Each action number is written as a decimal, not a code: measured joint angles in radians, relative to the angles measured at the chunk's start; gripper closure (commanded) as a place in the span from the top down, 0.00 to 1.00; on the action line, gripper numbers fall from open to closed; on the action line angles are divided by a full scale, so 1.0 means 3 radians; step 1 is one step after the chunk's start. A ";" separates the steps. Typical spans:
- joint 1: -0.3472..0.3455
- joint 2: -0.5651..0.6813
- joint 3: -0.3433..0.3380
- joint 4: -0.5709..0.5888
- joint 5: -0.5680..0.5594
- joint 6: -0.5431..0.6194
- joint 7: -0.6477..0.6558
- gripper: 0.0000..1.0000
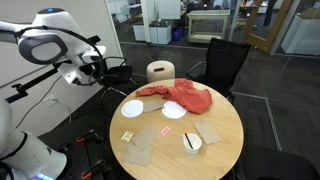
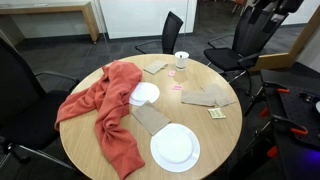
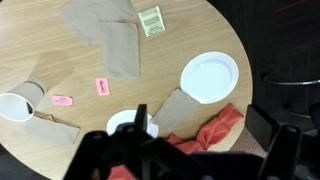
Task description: Remove the marker from the white cup and place it on the table
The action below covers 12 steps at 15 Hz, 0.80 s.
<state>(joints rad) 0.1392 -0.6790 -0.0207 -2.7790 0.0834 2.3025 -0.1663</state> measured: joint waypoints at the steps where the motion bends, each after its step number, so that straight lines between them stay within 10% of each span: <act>1: -0.0047 0.0029 -0.0012 0.0044 0.0000 0.0022 0.0013 1.00; 12: -0.0784 0.0946 -0.0066 0.0811 -0.0142 0.0449 0.0911 1.00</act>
<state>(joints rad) -0.0961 -0.3953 -0.0404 -2.5358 0.0409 2.4374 0.1071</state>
